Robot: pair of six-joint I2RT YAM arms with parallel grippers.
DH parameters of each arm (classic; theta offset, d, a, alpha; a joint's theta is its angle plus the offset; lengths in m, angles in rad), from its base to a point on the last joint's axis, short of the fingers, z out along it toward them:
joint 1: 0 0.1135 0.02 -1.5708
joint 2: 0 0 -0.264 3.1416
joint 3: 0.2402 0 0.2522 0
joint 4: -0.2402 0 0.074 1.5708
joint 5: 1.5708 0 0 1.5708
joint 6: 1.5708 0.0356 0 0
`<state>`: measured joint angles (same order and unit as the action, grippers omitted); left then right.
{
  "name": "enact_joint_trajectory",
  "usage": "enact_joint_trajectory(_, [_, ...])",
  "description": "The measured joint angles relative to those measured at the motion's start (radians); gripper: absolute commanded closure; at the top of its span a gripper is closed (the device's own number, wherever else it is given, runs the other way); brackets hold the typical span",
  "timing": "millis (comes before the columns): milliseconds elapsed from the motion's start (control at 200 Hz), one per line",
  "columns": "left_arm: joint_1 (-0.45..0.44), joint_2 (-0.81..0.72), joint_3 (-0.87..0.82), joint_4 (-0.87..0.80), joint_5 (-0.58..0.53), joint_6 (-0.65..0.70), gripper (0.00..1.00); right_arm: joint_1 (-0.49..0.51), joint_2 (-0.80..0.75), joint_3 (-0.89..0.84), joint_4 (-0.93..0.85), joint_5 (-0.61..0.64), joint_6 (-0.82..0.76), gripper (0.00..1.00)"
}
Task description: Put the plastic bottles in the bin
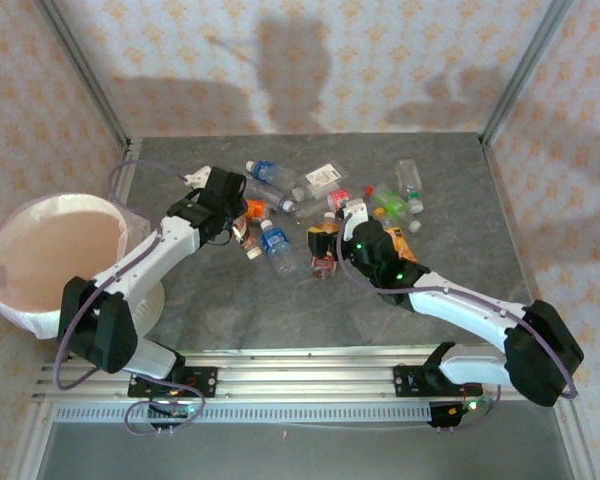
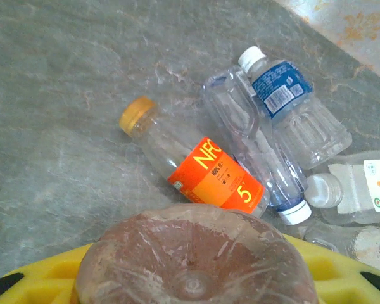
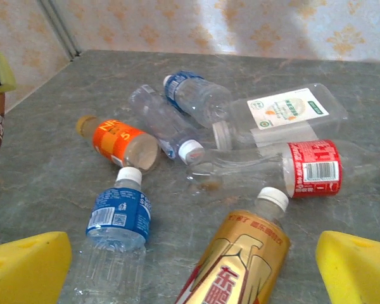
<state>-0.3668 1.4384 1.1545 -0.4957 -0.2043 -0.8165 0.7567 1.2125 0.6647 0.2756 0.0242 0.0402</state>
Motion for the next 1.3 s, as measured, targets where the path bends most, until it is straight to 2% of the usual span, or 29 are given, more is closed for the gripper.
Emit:
enact_joint_trajectory(505, [0.000,-0.117,0.209,-0.155,-0.118,0.173,0.57,0.002,-0.037,-0.025,0.085,-0.029,-0.020,0.01])
enact_joint_trajectory(776, [0.001,-0.209,0.319,-0.247,-0.237,0.260,0.58,0.002,-0.039,-0.035,0.091,-0.034,-0.019,0.01])
enact_joint_trajectory(1041, [0.010,-0.293,0.393,-0.314,-0.457,0.403,0.59,0.002,-0.042,-0.035,0.092,-0.047,-0.020,0.01])
enact_joint_trajectory(1301, [0.105,-0.303,0.488,-0.344,-0.605,0.538,0.59,0.002,-0.041,-0.035,0.092,-0.064,-0.026,0.01])
